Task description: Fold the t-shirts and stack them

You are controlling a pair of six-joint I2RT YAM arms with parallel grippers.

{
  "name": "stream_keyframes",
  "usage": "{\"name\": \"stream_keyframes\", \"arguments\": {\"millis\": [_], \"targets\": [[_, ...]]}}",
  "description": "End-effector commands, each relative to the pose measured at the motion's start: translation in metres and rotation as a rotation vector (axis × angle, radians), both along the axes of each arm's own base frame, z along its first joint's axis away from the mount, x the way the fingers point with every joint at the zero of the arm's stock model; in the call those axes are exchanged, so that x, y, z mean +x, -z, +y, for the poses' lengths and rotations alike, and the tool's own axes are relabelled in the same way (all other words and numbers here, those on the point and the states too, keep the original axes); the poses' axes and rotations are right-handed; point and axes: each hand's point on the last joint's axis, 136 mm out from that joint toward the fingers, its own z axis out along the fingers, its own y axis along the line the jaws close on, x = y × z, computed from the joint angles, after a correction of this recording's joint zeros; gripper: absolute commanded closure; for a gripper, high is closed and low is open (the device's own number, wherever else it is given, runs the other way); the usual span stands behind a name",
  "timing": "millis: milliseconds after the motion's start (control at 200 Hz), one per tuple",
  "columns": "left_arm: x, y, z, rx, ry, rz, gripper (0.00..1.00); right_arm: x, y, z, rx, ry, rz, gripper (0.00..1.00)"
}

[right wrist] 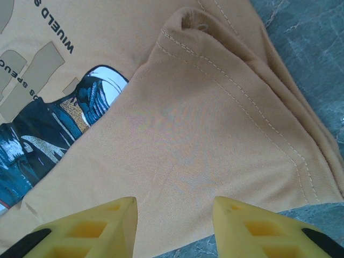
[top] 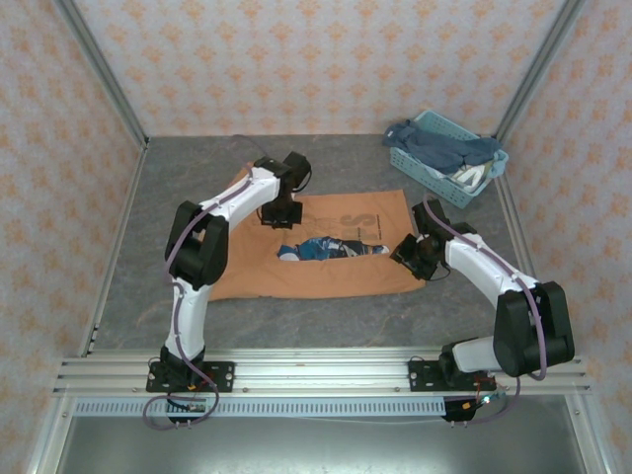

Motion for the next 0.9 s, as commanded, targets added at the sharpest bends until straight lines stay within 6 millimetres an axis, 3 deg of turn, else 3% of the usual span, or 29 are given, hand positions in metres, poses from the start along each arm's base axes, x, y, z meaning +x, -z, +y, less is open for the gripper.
{"name": "stream_keyframes", "arguments": {"millis": [0,120,230,360,470,590,691,786,896], "targets": [[-0.012,0.012,0.016,0.12,0.051,0.087,0.98,-0.002,0.004,0.002,0.002,0.004,0.008,0.58],[-0.006,0.006,0.011,0.133,0.075,0.051,0.57,-0.002,0.004,0.002,0.005,0.003,0.008,0.58],[0.002,-0.018,0.007,0.107,0.055,-0.051,0.45,-0.002,0.004,0.002,0.005,0.001,0.008,0.58],[-0.001,-0.054,0.01,0.061,-0.005,-0.164,0.42,-0.002,0.005,0.001,-0.002,0.001,0.011,0.58],[-0.025,-0.074,0.049,0.06,-0.181,-0.176,0.41,-0.003,0.007,-0.001,-0.015,-0.001,0.014,0.58],[-0.079,-0.052,0.118,0.046,-0.513,-0.054,0.5,-0.005,0.012,-0.003,-0.03,0.0,0.021,0.58],[-0.121,-0.027,0.157,0.008,-0.721,0.034,0.55,-0.006,0.015,-0.008,-0.053,-0.003,0.035,0.58],[-0.15,-0.013,0.184,0.01,-0.864,0.079,0.55,-0.008,0.019,-0.015,-0.083,-0.003,0.059,0.58],[-0.167,0.002,0.194,-0.014,-0.976,0.115,0.55,-0.013,0.025,-0.024,-0.114,0.004,0.112,0.58]]}}
